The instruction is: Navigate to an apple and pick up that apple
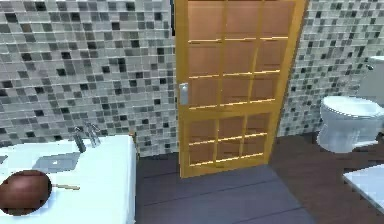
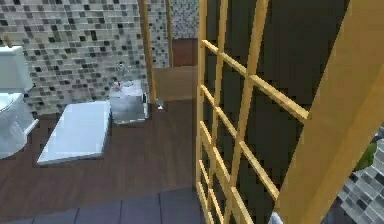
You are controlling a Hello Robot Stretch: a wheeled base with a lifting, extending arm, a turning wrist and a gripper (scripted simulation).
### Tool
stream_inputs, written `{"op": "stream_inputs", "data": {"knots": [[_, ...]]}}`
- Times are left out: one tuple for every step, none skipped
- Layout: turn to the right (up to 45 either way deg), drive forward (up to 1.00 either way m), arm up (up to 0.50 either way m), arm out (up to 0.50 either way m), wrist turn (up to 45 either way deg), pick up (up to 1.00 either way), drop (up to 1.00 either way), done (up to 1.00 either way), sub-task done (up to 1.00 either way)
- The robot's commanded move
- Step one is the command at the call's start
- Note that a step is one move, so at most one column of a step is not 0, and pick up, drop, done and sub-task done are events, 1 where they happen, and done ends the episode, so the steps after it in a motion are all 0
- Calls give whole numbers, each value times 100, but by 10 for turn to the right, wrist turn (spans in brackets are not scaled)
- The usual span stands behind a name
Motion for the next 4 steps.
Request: {"op": "stream_inputs", "data": {"knots": [[450,0,0,0,0,0,0,0,0],[300,0,0,0,0,0,0,0,0],[0,100,0,0,0,0,0,0,0],[60,0,0,0,0,0,0,0,0]]}}
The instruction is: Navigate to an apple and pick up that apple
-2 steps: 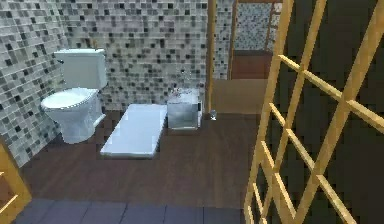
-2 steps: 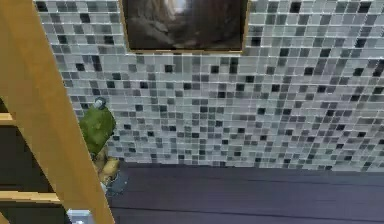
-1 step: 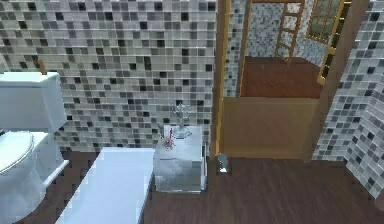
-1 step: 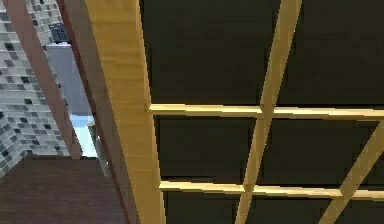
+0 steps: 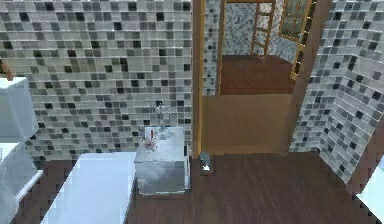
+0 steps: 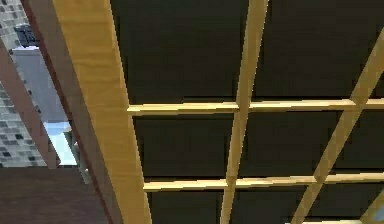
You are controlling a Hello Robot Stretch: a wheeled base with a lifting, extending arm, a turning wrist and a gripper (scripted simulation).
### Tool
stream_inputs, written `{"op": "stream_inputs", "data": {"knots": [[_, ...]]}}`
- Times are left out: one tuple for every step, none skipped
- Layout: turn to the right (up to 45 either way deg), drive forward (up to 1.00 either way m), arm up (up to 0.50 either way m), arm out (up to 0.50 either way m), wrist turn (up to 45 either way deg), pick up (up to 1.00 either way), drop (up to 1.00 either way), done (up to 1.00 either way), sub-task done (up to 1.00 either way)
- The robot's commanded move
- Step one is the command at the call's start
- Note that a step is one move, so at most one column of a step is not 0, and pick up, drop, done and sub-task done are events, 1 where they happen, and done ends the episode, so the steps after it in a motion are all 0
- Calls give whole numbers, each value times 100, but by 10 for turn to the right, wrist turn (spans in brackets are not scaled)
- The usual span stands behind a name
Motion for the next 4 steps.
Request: {"op": "stream_inputs", "data": {"knots": [[0,30,0,0,0,0,0,0,0],[450,0,0,0,0,0,0,0,0],[60,0,0,0,0,0,0,0,0],[0,70,0,0,0,0,0,0,0]]}}
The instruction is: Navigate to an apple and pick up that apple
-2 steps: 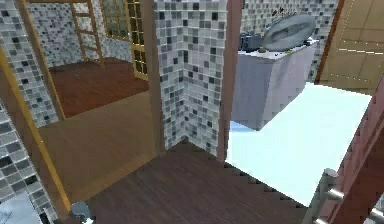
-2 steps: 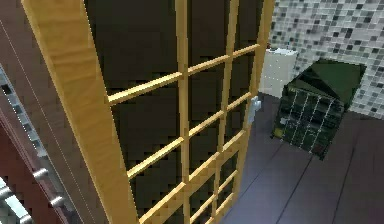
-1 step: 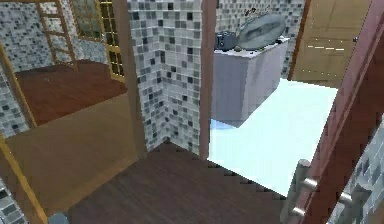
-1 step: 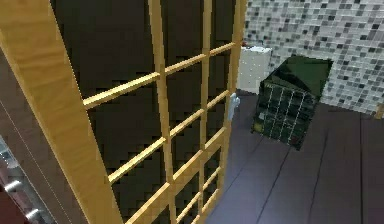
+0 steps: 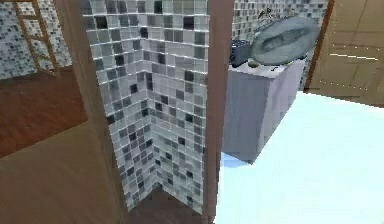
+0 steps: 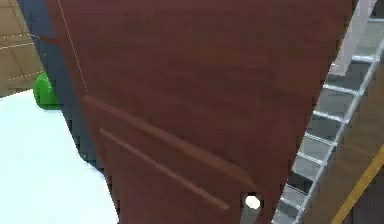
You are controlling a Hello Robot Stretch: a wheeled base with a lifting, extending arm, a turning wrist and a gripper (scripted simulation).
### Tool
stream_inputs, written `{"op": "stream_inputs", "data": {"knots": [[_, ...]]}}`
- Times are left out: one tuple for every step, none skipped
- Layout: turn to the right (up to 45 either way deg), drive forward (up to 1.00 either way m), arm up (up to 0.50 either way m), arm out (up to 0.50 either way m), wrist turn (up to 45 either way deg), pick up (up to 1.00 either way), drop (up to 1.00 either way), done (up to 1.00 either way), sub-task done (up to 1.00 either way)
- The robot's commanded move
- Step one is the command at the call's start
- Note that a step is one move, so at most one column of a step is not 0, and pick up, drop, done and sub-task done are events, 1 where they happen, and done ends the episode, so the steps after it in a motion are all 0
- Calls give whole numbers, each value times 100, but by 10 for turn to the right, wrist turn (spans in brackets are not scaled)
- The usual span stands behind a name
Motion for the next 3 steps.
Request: {"op": "stream_inputs", "data": {"knots": [[330,0,0,0,0,0,0,0,0],[0,100,0,0,0,0,0,0,0],[30,0,0,0,0,0,0,0,0]]}}
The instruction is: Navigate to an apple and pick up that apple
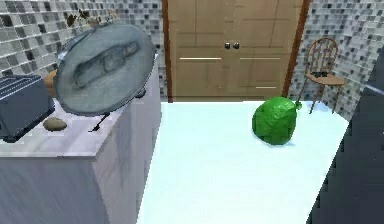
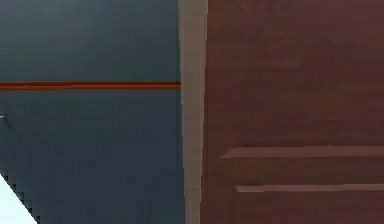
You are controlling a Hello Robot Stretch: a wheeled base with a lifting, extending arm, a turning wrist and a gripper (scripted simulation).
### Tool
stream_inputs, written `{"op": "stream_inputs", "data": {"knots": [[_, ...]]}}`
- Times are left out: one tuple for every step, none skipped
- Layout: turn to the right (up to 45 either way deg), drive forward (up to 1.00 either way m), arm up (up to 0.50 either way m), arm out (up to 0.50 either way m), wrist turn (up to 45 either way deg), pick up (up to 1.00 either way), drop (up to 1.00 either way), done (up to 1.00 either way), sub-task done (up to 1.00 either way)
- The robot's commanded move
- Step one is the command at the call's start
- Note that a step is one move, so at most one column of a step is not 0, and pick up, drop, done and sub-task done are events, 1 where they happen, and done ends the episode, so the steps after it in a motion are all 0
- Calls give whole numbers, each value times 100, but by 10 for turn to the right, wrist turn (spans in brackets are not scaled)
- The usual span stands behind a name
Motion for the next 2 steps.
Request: {"op": "stream_inputs", "data": {"knots": [[0,100,0,0,0,0,0,0,0],[0,60,0,0,0,0,0,0,0]]}}
